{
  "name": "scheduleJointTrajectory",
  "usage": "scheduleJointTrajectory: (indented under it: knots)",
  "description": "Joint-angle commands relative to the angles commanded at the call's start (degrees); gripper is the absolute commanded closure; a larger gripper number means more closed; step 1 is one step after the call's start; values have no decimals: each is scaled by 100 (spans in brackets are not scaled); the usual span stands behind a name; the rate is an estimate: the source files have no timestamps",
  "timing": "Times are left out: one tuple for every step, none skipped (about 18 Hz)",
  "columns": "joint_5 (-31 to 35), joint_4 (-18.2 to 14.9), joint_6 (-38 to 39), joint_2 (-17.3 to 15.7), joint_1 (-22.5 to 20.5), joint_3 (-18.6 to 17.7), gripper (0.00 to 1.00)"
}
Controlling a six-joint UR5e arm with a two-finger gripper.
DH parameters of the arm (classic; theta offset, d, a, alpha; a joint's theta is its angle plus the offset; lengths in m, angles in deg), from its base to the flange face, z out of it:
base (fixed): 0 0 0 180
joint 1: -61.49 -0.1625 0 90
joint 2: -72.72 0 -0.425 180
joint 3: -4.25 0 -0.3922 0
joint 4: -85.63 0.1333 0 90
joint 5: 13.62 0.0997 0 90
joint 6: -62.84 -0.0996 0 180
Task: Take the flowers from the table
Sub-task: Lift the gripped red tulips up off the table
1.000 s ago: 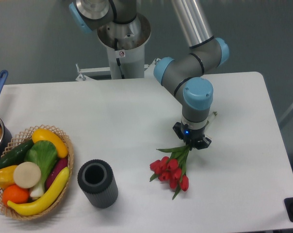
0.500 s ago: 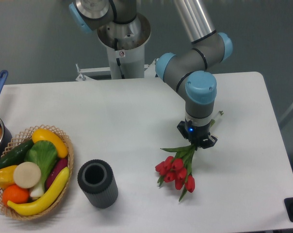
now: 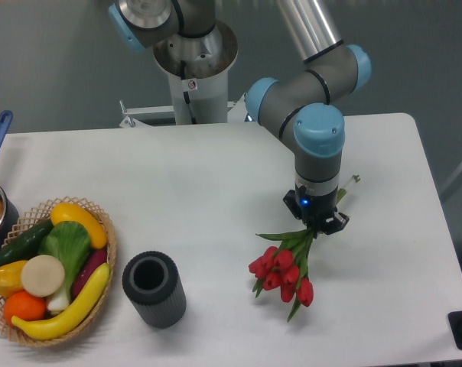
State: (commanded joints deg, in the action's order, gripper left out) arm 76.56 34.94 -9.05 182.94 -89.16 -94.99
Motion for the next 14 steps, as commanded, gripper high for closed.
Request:
scheduleJointTrajectory:
  knots:
    - [0, -202, 0, -35, -18, 53, 90]
    - [0, -352, -9, -62, -27, 114, 90]
    - [0, -389, -9, -62, -27, 124, 90]
    - [0, -398, -61, -71, -35, 124, 90]
    - [0, -398, -79, -71, -35, 124, 90]
    - [0, -398, -88, -71, -35, 124, 90]
    - [0, -398, -88, -88, -27, 124, 90]
    - [0, -407, -88, -106, -27, 124, 90]
    - [0, -407, -88, -106, -27, 124, 90]
    - [0, -407, -88, -106, -35, 124, 90]
    - [-9, -398, -88, -106, -27, 124, 90]
    - [-9, -407, -88, -115, -27, 159, 90]
    - [-9, -415, -88, -115, -27, 185, 90]
    - [0, -424, -88, -115, -27, 177, 90]
